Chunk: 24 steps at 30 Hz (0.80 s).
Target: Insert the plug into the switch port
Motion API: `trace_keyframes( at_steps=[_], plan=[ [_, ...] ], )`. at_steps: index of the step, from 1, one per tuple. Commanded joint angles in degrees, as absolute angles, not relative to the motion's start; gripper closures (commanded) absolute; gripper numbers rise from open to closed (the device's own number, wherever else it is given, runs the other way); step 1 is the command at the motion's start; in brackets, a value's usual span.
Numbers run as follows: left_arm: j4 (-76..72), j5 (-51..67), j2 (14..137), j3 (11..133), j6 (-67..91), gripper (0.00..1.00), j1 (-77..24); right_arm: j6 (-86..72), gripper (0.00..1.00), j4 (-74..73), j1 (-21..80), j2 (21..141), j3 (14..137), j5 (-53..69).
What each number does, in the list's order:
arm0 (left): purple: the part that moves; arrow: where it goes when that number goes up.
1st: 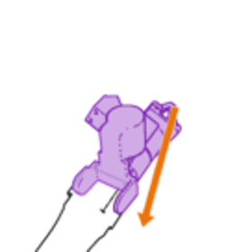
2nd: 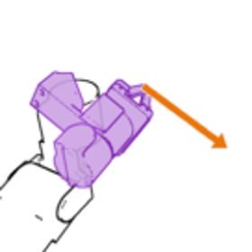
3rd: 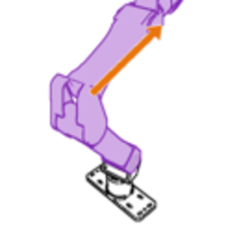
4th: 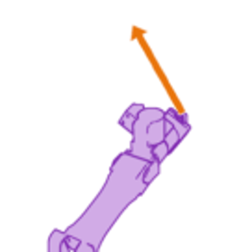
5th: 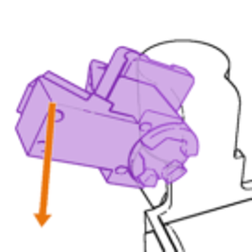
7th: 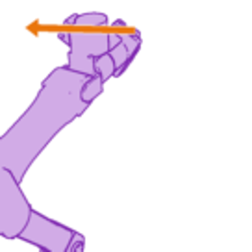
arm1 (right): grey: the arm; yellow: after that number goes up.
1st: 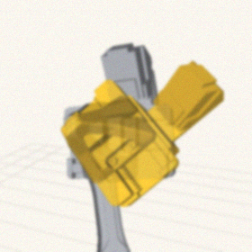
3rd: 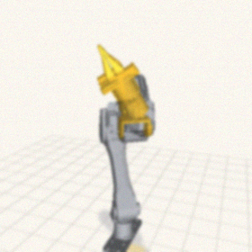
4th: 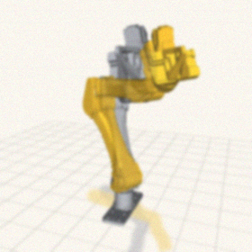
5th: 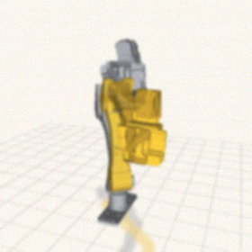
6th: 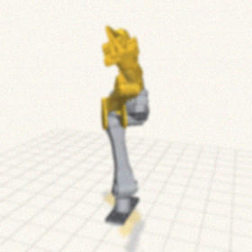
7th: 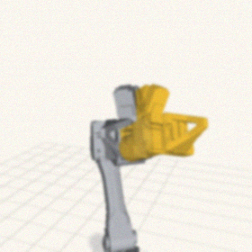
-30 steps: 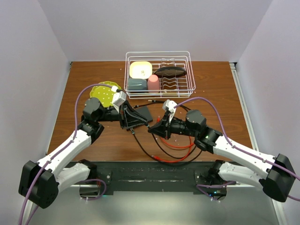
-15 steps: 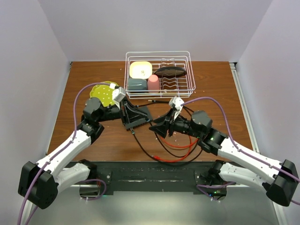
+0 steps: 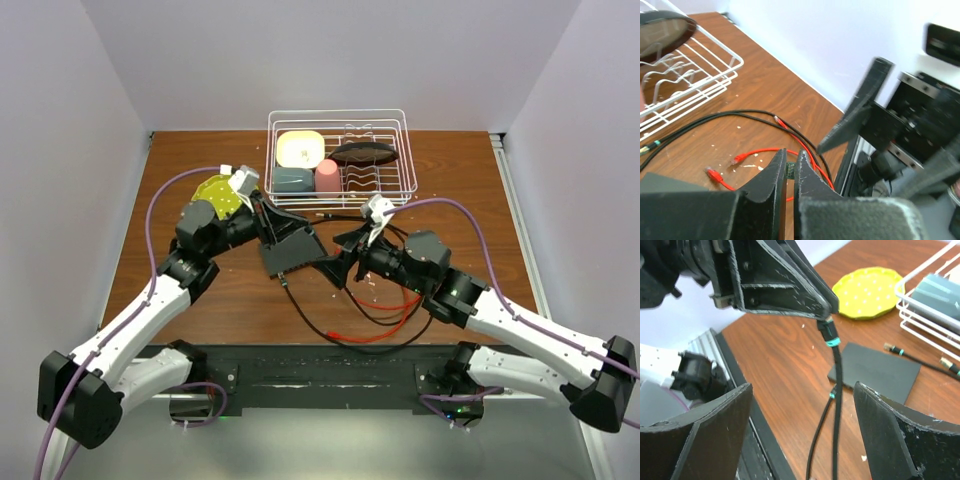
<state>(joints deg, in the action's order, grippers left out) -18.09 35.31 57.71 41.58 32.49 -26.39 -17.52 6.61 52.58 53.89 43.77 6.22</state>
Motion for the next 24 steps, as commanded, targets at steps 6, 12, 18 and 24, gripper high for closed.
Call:
trace_keyframes(
  at_steps=[6, 12, 18, 24],
  plan=[
    [-12.1, 21.9, 53.3, 46.6, 38.6, 1.0, -26.6, -13.7, 0.12, 2.4, 63.5, 58.8, 52.7, -18.7],
    [-9.7, 18.5, 53.3, 46.8, 40.2, 1.0, -26.6, -13.2, 0.11, 1.5, 68.3, 62.2, 55.6, -28.5],
    [-8.2, 16.1, 53.7, 47.0, 42.4, 1.0, -26.6, -12.7, 0.14, 1.1, 69.0, 65.2, 58.6, -31.4],
    [-4.3, 13.1, 54.2, 48.4, 44.2, 1.0, -26.6, -11.4, 0.15, 2.1, 69.0, 67.6, 61.1, -32.6]
  ],
)
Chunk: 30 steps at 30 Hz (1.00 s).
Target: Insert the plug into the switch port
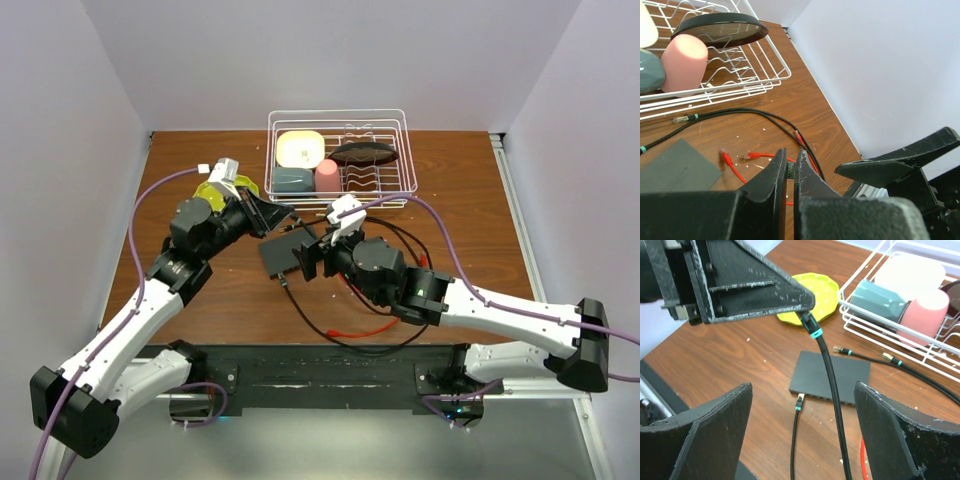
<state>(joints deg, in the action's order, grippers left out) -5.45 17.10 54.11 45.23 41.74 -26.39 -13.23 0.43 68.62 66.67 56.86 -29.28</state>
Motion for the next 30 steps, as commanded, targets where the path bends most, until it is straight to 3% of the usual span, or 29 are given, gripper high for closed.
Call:
trace_keyframes(
  at_steps=[1, 5, 10, 17, 24, 30],
  plan=[
    [-3.8, 12.7, 54.3, 48.7, 44.6, 1.0, -26.6, -11.3, 0.16, 2.4, 68.9, 67.9, 61.3, -32.9],
    [-0.6, 11.7, 54.4, 50.4, 45.5, 1.0, -26.6, -10.4, 0.2, 2.5, 69.0, 70.7, 62.4, -33.9],
    [2.9, 11.1, 54.9, 51.7, 46.6, 1.0, -26.6, -8.5, 0.35, 2.5, 69.2, 73.8, 63.8, -36.4],
    [2.7, 12.4, 55.2, 52.4, 46.8, 1.0, -26.6, -6.6, 0.36, 5.0, 69.2, 76.2, 63.5, -38.3],
    [2.4, 13.2, 55.3, 52.3, 46.3, 1.0, -26.6, -6.8, 0.47, 7.5, 69.2, 78.1, 63.8, -41.1],
    [2.1, 14.1, 55.1, 52.3, 45.8, 1.0, -26.6, -5.6, 0.48, 7.4, 69.1, 81.0, 65.1, -41.0]
  ],
)
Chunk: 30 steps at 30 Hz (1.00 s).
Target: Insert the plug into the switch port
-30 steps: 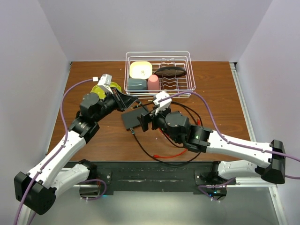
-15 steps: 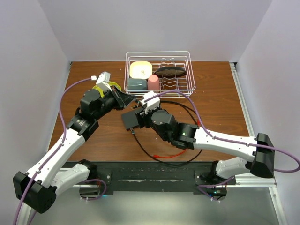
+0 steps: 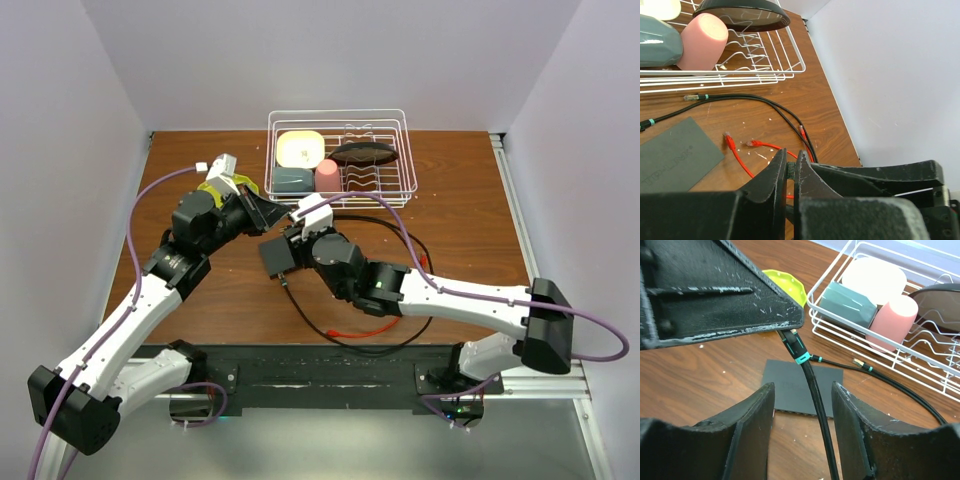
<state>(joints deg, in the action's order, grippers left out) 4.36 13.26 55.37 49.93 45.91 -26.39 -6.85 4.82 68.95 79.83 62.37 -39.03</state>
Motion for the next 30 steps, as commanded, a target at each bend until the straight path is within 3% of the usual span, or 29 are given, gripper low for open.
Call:
trace_keyframes(
  at_steps=[1, 8, 23, 30],
  plan=[
    [2.1, 14.1, 55.1, 52.4, 45.4, 1.0, -26.6, -5.5, 0.48, 7.5, 69.1, 81.1, 65.1, -41.0],
    [2.2, 15.3, 54.9, 52.8, 43.0, 1.0, -26.6, -5.0, 0.54, 8.3, 68.3, 79.9, 64.3, -39.6],
    [1.3, 23.4, 56.7, 54.0, 35.1, 1.0, -26.6, -0.8, 0.55, 9.8, 64.2, 70.2, 56.6, -18.9],
    [-2.2, 27.3, 57.0, 53.4, 35.9, 1.0, -26.6, -0.8, 0.58, 8.5, 63.1, 69.9, 56.0, -16.0]
  ],
)
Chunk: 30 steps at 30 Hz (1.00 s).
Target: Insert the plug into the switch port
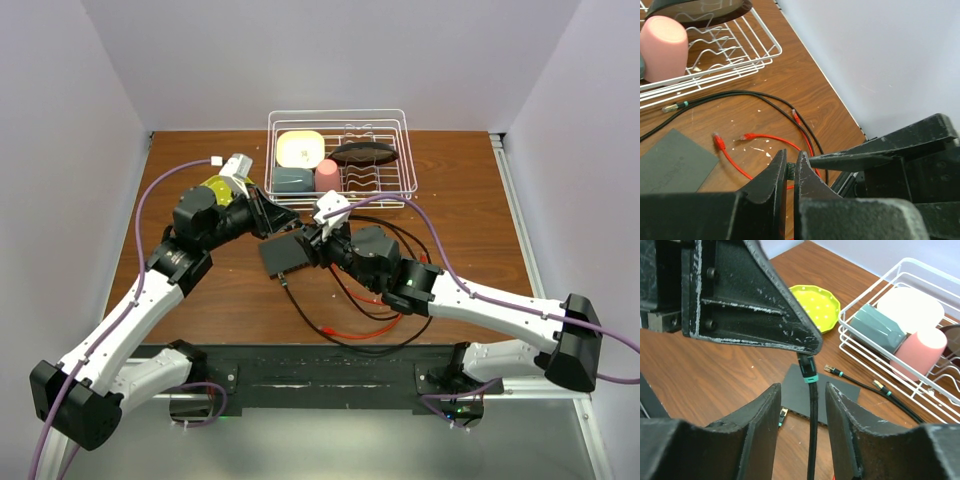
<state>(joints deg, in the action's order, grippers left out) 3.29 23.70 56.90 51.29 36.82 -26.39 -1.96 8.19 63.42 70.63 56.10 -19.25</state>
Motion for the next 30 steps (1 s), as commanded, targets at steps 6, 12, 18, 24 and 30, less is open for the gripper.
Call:
trace_keyframes(
  at_steps=[6, 12, 18, 24, 30],
  plan=[
    [-2.8, 28.2, 56.9, 53.3, 36.2, 1.0, -26.6, -1.1, 0.68, 8.2, 62.6, 71.0, 56.5, -17.0],
    [-3.1, 28.6, 56.9, 53.1, 36.2, 1.0, -26.6, -1.2, 0.76, 8.5, 62.4, 70.8, 56.7, -17.2],
    [-3.3, 29.0, 57.1, 53.1, 36.2, 1.0, -26.6, -1.5, 0.78, 8.9, 62.2, 71.5, 56.7, -17.6],
    [-3.6, 29.6, 57.6, 53.1, 36.3, 1.0, -26.6, -1.6, 0.89, 9.2, 62.3, 71.8, 57.0, -18.5],
    [-3.8, 29.8, 58.2, 53.1, 35.9, 1.0, -26.6, -2.9, 1.0, 9.1, 62.2, 72.4, 57.2, -22.0]
  ],
)
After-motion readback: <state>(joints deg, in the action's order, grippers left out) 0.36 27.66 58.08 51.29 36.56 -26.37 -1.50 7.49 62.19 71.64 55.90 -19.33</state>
